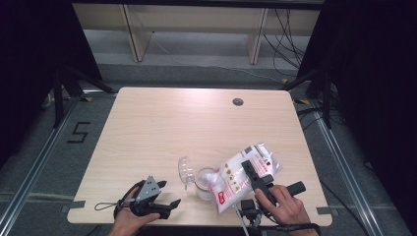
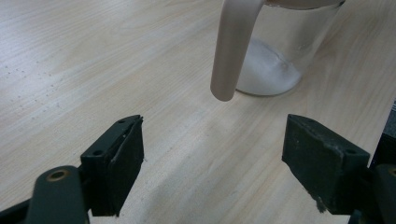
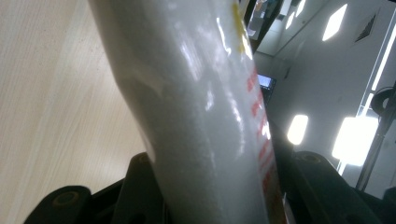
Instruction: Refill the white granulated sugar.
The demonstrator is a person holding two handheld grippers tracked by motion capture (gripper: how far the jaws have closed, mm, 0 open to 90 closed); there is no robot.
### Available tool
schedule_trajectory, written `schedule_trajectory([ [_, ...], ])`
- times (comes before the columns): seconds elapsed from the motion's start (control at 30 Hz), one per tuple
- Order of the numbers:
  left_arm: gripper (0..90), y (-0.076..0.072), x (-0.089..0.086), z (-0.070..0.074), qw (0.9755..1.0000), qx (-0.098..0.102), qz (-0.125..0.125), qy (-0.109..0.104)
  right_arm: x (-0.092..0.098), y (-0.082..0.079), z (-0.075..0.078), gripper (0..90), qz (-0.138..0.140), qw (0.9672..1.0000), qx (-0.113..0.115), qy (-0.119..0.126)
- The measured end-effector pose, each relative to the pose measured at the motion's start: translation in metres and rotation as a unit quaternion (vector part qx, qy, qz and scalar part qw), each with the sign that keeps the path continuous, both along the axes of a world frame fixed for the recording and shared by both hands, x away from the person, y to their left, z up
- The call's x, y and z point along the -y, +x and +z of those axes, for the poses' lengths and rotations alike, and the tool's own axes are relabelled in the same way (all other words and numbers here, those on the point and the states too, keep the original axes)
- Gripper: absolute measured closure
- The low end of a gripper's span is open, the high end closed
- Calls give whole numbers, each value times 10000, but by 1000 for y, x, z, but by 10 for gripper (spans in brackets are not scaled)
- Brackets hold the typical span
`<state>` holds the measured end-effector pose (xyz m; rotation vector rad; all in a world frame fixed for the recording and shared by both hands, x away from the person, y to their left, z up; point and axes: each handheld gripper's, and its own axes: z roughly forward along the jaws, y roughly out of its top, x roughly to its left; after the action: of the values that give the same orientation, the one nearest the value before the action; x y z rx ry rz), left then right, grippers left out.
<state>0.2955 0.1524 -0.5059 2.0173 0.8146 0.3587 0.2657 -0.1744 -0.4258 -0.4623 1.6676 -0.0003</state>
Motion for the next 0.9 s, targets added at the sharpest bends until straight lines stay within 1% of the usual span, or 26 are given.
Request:
schedule_trajectory([
  [0.03, 204, 0, 0, 0, 10000, -5, -13, -17, 1, 0, -2, 622, -57, 9999, -41, 153],
  [0.07, 204, 1, -1, 0, 10000, 11, -43, 87, 2, 0, -1, 622, -74, 9999, -15, 95],
  [0.1, 204, 2, -2, 0, 9999, 39, -91, 51, 5, 1, 0, 624, -86, 9999, -18, 102],
  [0.13, 204, 2, -2, 0, 9999, 69, -122, 72, 4, 2, 3, 624, 14, 10000, 69, -65],
  [0.17, 204, 2, -2, 0, 9999, 69, -122, 72, 4, 2, 3, 624, 14, 10000, 69, -65],
  [0.2, 204, 2, -1, -1, 10000, 54, -74, -34, 7, 2, 4, 626, -61, 10000, 36, 30],
  [0.23, 204, 2, -1, -1, 9999, 58, -73, -37, 7, 2, 4, 626, -61, 10000, 36, 30],
  [0.27, 204, 2, -1, 0, 10000, 51, -72, 7, 9, 1, 2, 626, -160, 9997, -17, 182],
  [0.3, 204, 1, 0, -1, 10000, -18, 15, -96, 11, 1, 5, 627, -102, 9999, 59, 28],
  [0.33, 204, 1, 0, -1, 10000, -18, 15, -96, 11, 1, 5, 627, -102, 9999, 59, 28],
  [0.37, 204, 1, -2, 0, 10000, -18, 40, -2, 13, 1, 6, 627, -123, 9999, 61, 59],
  [0.4, 204, 1, -2, 0, 10000, -18, 40, -2, 13, 1, 6, 627, -123, 9999, 61, 59],
  [0.43, 204, 1, -2, 0, 10000, -16, 50, -13, 15, 0, 5, 628, -183, 9997, 17, 168],
  [0.47, 204, 1, -2, 0, 10000, -16, 50, -13, 15, 0, 5, 628, -183, 9997, 17, 168],
  [0.5, 204, 1, -3, 0, 10000, -7, 40, 67, 15, 0, 8, 629, -102, 9999, 85, 8],
  [0.57, 204, 1, -3, 0, 10000, 6, 0, 29, 15, -1, 8, 629, -118, 9999, 74, 33],
  [0.6, 204, 2, -3, 1, 10000, 31, -28, 21, 16, -1, 8, 629, -123, 9999, 71, -12],
  [0.63, 204, 1, -3, 1, 10000, -6, 10, -17, 16, -2, 7, 629, -145, 9999, 42, 24],
  [0.67, 204, 1, -2, 0, 9999, -3, 50, -111, 16, -2, 6, 630, -137, 9999, 42, 21],
  [0.7, 204, 2, -5, 1, 9999, 11, 0, 102, 15, -2, 6, 630, -90, 9999, 58, -16],
  [0.77, 204, 2, -5, 1, 9999, 13, -3, 102, 14, -2, 6, 630, -76, 10000, 37, -17],
  [0.8, 204, 2, -4, 1, 10000, 8, 31, 23, 14, -3, 6, 630, -83, 9999, 44, -58],
  [0.83, 204, 2, -5, 1, 10000, 12, 10, 49, 12, -3, 3, 631, -72, 10000, -15, 20],
  [0.87, 204, 2, -5, 1, 10000, 12, 10, 49, 12, -3, 3, 631, -72, 10000, -15, 20],
  [0.9, 204, 2, -3, 1, 10000, -23, 35, -73, 10, -3, 4, 631, 1, 10000, 22, -72],
])
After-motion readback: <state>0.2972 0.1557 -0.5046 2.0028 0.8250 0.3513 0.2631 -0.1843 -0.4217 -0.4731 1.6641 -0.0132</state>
